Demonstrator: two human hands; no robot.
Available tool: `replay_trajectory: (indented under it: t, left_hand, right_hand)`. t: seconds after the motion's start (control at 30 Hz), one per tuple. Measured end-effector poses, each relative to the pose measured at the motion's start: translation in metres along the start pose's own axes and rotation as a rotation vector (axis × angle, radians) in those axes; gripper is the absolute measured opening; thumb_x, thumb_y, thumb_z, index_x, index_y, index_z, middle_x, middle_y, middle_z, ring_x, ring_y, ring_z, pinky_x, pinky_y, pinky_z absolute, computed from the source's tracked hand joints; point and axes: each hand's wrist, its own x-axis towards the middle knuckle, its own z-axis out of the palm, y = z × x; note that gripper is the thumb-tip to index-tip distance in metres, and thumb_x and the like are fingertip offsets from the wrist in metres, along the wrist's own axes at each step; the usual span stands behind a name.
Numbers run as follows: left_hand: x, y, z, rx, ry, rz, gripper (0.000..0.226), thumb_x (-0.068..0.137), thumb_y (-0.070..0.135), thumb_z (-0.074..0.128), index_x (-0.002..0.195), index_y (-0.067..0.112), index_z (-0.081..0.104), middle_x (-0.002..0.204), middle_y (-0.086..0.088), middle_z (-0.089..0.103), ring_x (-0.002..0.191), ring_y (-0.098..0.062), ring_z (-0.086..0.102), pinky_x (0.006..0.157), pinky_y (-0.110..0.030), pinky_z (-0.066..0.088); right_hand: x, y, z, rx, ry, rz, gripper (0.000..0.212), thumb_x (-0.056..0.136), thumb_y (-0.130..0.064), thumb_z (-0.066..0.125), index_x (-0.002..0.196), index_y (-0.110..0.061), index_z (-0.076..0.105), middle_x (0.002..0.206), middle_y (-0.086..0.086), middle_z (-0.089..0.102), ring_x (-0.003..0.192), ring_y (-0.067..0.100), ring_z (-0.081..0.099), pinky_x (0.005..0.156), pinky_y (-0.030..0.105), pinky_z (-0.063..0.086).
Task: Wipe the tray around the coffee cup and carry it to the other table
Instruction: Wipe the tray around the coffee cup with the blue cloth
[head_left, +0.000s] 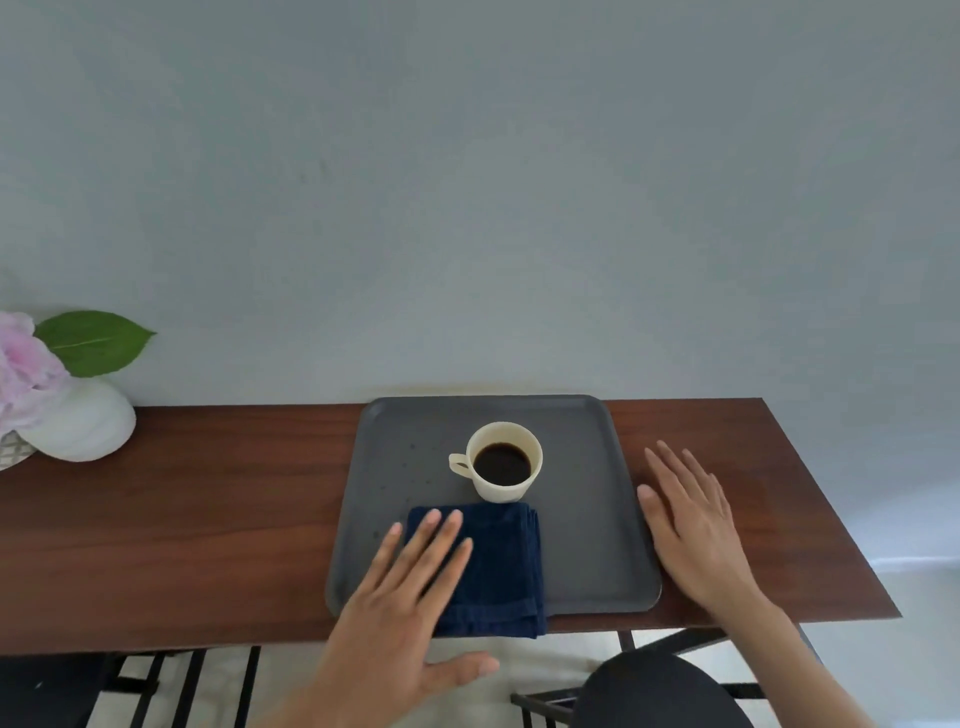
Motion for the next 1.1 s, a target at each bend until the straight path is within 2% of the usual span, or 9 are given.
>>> replay_trajectory:
  t: [0.1, 0.2, 0.37, 0.5, 0.57, 0.77, 0.93, 1.1]
  left_hand:
    - [0.015, 0.012, 0.009, 0.052, -0.067, 0.03, 0.101, 0.088, 0.087, 0.037, 0.158, 0.015, 0.031, 0.169, -0.006, 0.018, 0.156, -0.026, 0.014, 0.117, -0.054, 0.018]
    - [0.021, 0.014, 0.016, 0.088, -0.126, 0.032, 0.089, 0.093, 0.082, 0.035, 0.157, 0.02, 0.036, 0.167, -0.002, 0.027, 0.154, -0.024, 0.019, 0.116, -0.054, 0.017]
    - [0.026, 0.018, 0.023, 0.073, -0.139, 0.014, 0.074, 0.1, 0.073, 0.033, 0.156, 0.026, 0.035, 0.168, 0.003, 0.022, 0.155, -0.021, 0.015, 0.118, -0.047, 0.018]
    - [0.036, 0.031, 0.027, 0.065, -0.143, 0.011, 0.074, 0.1, 0.072, 0.033, 0.156, 0.024, 0.036, 0.168, 0.003, 0.022, 0.155, -0.024, 0.015, 0.122, -0.052, 0.028]
    - [0.043, 0.039, 0.028, 0.062, -0.146, 0.018, 0.073, 0.1, 0.072, 0.033, 0.156, 0.024, 0.037, 0.167, 0.003, 0.023, 0.155, -0.026, 0.017, 0.119, -0.054, 0.032]
    - [0.069, 0.07, 0.039, 0.037, -0.159, 0.083, 0.072, 0.102, 0.069, 0.028, 0.156, 0.023, 0.033, 0.169, 0.002, 0.019, 0.156, -0.028, 0.008, 0.121, -0.056, 0.026]
    - [0.093, 0.097, 0.045, -0.004, -0.158, 0.128, 0.073, 0.103, 0.069, 0.023, 0.156, 0.021, 0.032, 0.168, 0.0, 0.021, 0.157, -0.027, 0.004, 0.123, -0.056, 0.018]
    - [0.105, 0.107, 0.047, -0.014, -0.149, 0.131, 0.068, 0.105, 0.065, 0.02, 0.156, 0.023, 0.031, 0.168, 0.003, 0.021, 0.157, -0.024, 0.004, 0.124, -0.055, 0.016]
  right_hand:
    - [0.024, 0.018, 0.009, -0.152, -0.124, -0.127, 0.058, 0.109, -0.06, 0.013, 0.165, -0.042, 0.012, 0.174, -0.016, 0.008, 0.159, 0.007, -0.01, 0.129, 0.052, -0.002]
    - [0.037, 0.019, 0.013, -0.236, -0.177, -0.239, 0.055, 0.109, -0.059, 0.008, 0.162, -0.05, -0.001, 0.174, -0.018, 0.004, 0.159, 0.008, -0.011, 0.128, 0.056, -0.005]
    - [0.04, 0.024, 0.018, -0.259, -0.182, -0.266, 0.054, 0.109, -0.055, 0.008, 0.163, -0.048, 0.004, 0.174, -0.017, -0.003, 0.159, 0.007, -0.015, 0.128, 0.056, -0.003]
    - [0.039, 0.022, 0.02, -0.306, -0.158, -0.254, 0.056, 0.108, -0.055, 0.004, 0.164, -0.046, 0.004, 0.174, -0.014, 0.0, 0.16, 0.012, -0.01, 0.127, 0.057, -0.005]
    - [0.039, 0.022, 0.021, -0.311, -0.155, -0.245, 0.057, 0.108, -0.056, 0.003, 0.164, -0.046, 0.005, 0.174, -0.012, 0.004, 0.161, 0.015, -0.005, 0.127, 0.058, -0.005]
    - [0.039, 0.022, 0.021, -0.326, -0.168, -0.25, 0.058, 0.107, -0.055, -0.001, 0.164, -0.046, 0.001, 0.174, -0.015, 0.004, 0.161, 0.015, -0.005, 0.128, 0.056, -0.004]
    - [0.04, 0.022, 0.022, -0.341, -0.166, -0.258, 0.058, 0.107, -0.05, 0.004, 0.165, -0.043, 0.006, 0.174, -0.012, 0.007, 0.161, 0.017, -0.001, 0.128, 0.057, 0.001]
    - [0.044, 0.026, 0.022, -0.369, -0.181, -0.276, 0.057, 0.108, -0.049, 0.006, 0.164, -0.044, 0.004, 0.175, -0.01, 0.003, 0.161, 0.017, -0.003, 0.128, 0.057, 0.003]
